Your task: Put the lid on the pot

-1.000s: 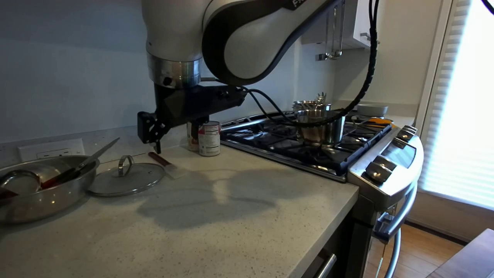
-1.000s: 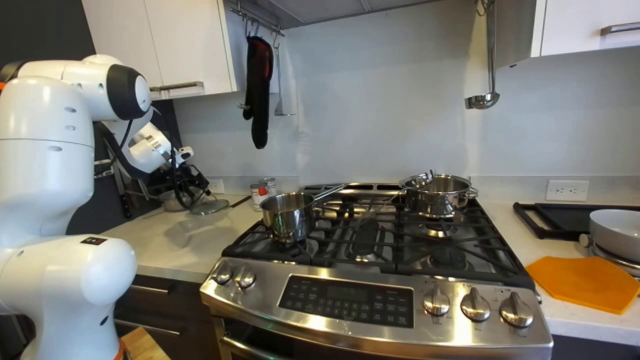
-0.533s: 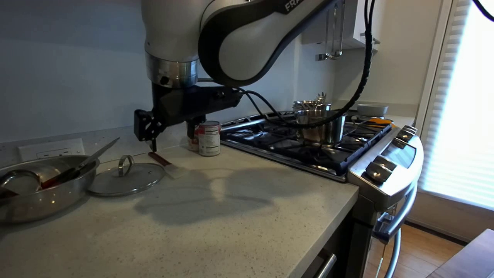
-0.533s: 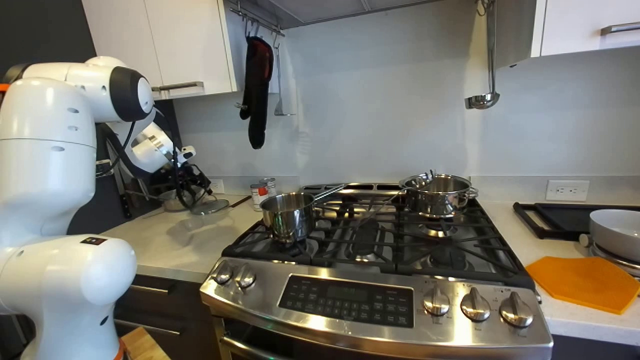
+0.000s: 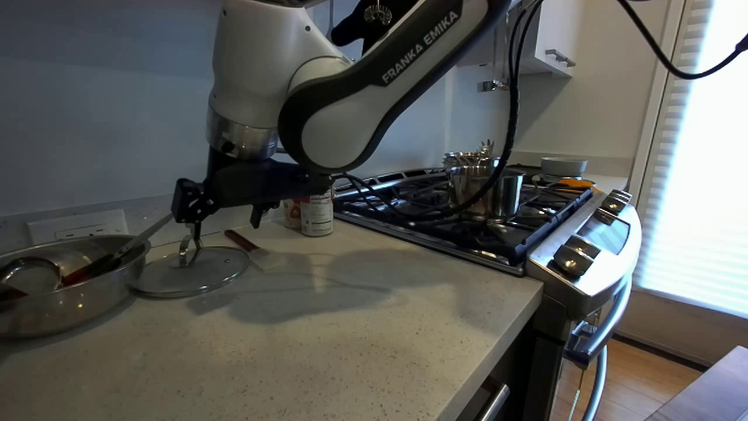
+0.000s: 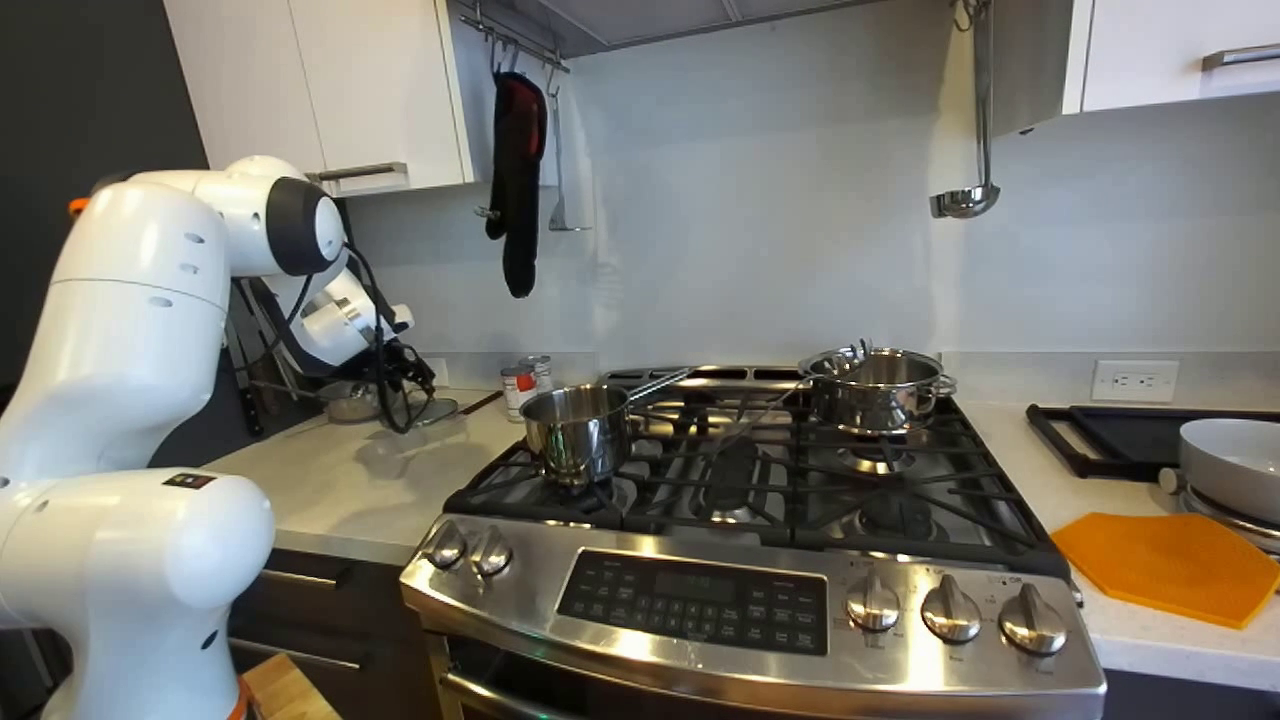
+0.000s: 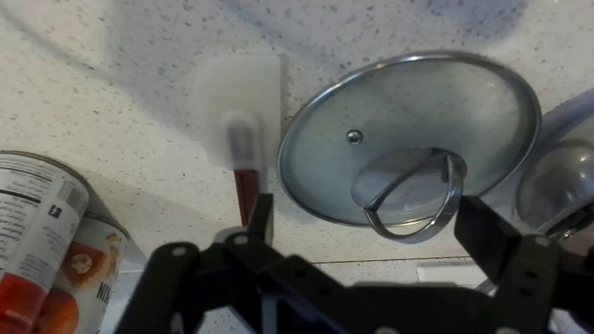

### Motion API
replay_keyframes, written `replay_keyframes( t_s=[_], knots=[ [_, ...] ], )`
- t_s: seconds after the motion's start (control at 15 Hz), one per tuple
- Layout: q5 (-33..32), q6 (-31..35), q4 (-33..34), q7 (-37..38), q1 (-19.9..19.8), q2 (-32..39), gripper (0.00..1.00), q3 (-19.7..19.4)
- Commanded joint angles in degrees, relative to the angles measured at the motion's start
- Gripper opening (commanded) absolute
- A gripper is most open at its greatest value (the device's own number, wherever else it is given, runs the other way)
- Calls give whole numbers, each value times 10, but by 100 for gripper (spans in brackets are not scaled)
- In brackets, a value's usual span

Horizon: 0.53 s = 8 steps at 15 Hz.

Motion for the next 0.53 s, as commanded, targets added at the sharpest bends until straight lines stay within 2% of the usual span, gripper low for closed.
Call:
replay_keyframes(
  t_s=[0.0, 0.4, 0.47],
  knots=[
    [23, 39, 44, 5, 31, 45, 100, -32],
    [71, 71, 86, 9, 78, 83, 100, -81],
    [55, 66, 89, 30, 65, 88, 100, -66]
  ],
)
